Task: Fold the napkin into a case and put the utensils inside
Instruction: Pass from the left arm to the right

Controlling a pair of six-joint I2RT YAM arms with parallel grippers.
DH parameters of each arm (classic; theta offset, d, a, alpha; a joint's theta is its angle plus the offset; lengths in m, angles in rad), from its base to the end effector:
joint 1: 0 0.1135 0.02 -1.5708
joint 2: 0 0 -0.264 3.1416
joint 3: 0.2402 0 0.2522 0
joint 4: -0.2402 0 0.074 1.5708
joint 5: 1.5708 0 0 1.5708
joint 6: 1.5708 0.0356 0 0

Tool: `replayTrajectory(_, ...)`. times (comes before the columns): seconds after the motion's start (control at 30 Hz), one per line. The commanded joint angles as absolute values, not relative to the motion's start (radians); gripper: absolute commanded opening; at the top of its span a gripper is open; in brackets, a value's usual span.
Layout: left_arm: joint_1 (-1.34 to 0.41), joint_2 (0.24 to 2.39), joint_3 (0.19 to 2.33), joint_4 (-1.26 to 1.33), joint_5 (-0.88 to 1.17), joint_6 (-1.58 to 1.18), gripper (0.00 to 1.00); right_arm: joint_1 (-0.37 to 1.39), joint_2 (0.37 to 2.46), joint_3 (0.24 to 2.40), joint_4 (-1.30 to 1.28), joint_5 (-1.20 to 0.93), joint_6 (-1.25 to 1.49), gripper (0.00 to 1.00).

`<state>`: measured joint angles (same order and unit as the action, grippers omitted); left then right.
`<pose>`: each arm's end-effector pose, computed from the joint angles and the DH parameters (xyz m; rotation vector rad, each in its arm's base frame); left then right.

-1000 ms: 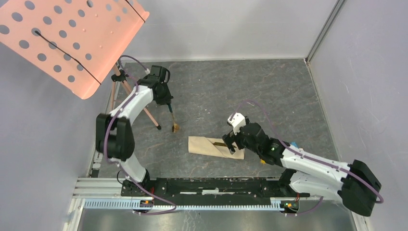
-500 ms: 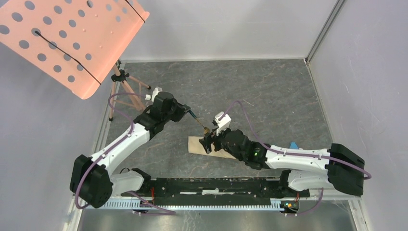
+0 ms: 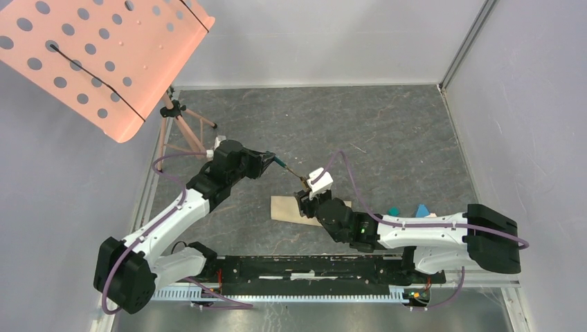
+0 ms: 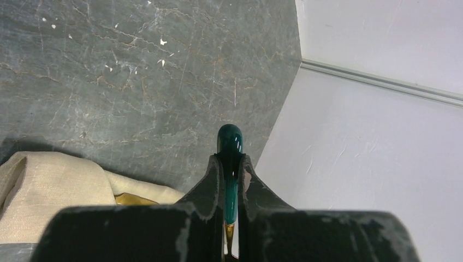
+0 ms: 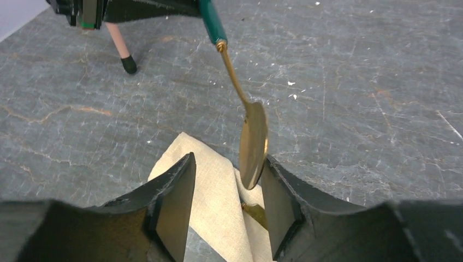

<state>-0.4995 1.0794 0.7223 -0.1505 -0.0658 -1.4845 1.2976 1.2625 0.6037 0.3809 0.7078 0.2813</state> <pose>0.2132 -0.1137 0.2636 -1.1198 1.9933 -1.0842 0.0945 0.2513 0.2348 -0.4228 1.7560 0.4794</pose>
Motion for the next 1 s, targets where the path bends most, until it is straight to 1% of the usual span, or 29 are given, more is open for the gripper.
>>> replayTrajectory(0.0, -0.496, 1.033, 0.721, -0.137, -0.068, -1.569, 0.02, 1.326, 1.256, 0.630, 0.469, 0.847, 0.247, 0.47)
replayTrajectory(0.07, -0.496, 1.023, 0.720, -0.140, -0.069, -1.569, 0.02, 1.330, 1.260, 0.636, 0.460, 0.871, 0.260, 0.42)
replayTrajectory(0.13, -0.495, 1.013, 0.721, -0.157, -0.075, -1.566, 0.02, 1.333, 1.257, 0.635, 0.469, 0.890, 0.262, 0.41)
replayTrajectory(0.37, -0.497, 0.997, 0.709, -0.181, -0.081, -1.563, 0.02, 1.336, 1.253, 0.642, 0.469, 0.946, 0.261, 0.46)
replayTrajectory(0.67, -0.496, 1.003, 0.699, -0.179, -0.089, -1.557, 0.02, 1.336, 1.255, 0.652, 0.487, 0.959, 0.245, 0.47)
replayTrajectory(0.73, -0.496, 1.003, 0.692, -0.171, -0.091, -1.560, 0.02, 1.336, 1.254, 0.651, 0.498, 0.944, 0.233, 0.53)
replayTrajectory(0.8, -0.496, 1.004, 0.686, -0.160, -0.091, -1.563, 0.02, 1.336, 1.254, 0.653, 0.488, 0.950, 0.237, 0.56)
replayTrajectory(0.9, -0.496, 1.007, 0.685, -0.159, -0.089, -1.558, 0.02, 1.336, 1.245, 0.642, 0.498, 0.951, 0.253, 0.56)
replayTrajectory(0.97, -0.495, 1.008, 0.677, -0.147, -0.086, -1.568, 0.02, 1.336, 1.245, 0.648, 0.487, 0.960, 0.265, 0.53)
